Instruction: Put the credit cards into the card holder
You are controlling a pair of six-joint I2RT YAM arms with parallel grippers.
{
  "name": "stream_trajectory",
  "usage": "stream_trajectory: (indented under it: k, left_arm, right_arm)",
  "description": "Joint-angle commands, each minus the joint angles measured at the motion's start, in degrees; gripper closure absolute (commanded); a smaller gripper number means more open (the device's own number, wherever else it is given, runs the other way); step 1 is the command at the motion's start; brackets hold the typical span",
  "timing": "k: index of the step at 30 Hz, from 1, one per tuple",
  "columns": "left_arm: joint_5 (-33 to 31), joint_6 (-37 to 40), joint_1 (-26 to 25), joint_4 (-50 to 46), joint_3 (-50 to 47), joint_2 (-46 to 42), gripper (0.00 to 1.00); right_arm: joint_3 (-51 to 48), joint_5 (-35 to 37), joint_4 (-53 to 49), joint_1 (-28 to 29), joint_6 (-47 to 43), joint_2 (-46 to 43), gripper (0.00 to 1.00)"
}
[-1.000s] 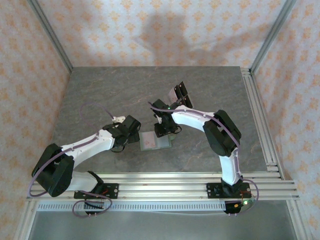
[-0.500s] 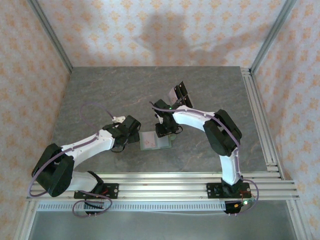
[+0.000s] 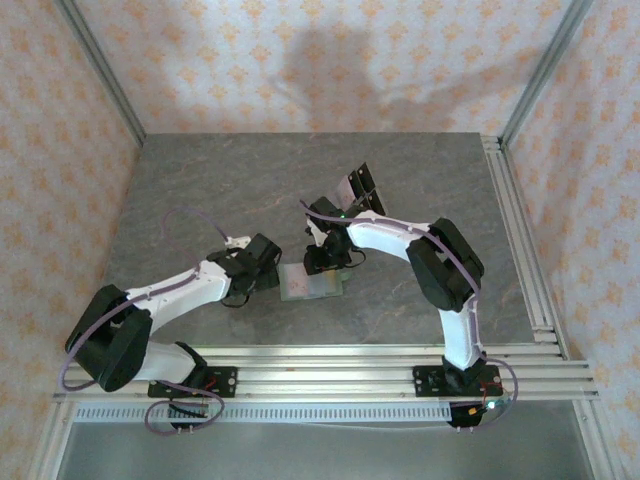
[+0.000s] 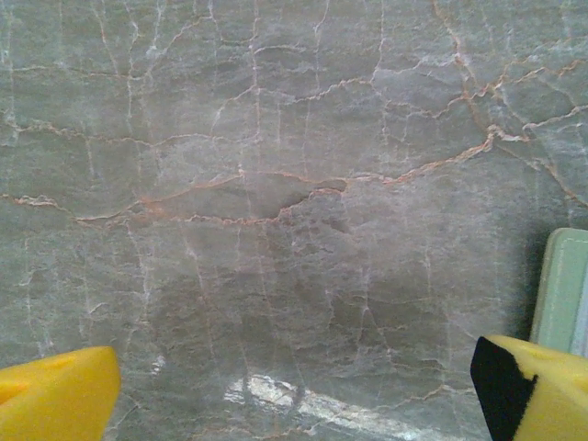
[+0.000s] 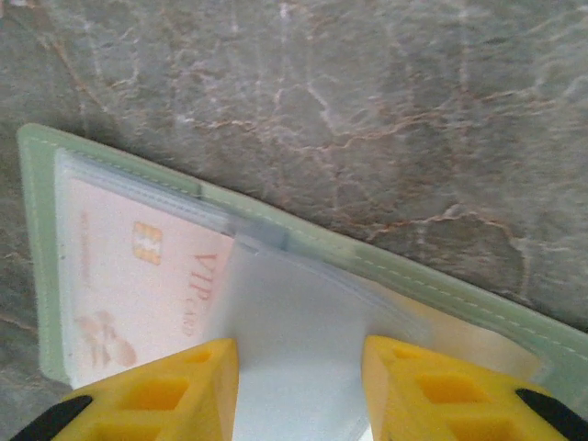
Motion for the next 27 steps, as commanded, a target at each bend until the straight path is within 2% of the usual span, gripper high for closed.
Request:
stream_trajectory:
  k: [1,13,27]
  left_arm:
    - [-0.27,0.52,0.19,0.81,-1.46,1.17,0.0]
    - [1.23,0.61,-0.4,3.08,-2.78,0.77,0.0]
    - [5.68,-0.78,-4.8,10.17,-8.44,-8.34,0.0]
  right_arm:
    - [-1.1,-4.25,0.25,0.48,1.6,2.33,0.6]
    - [1.75,-7.4,0.56,1.22,3.19,3.54,0.6]
    - [3.95,-7.25,0.18,2.28,3.73,4.61,0.6]
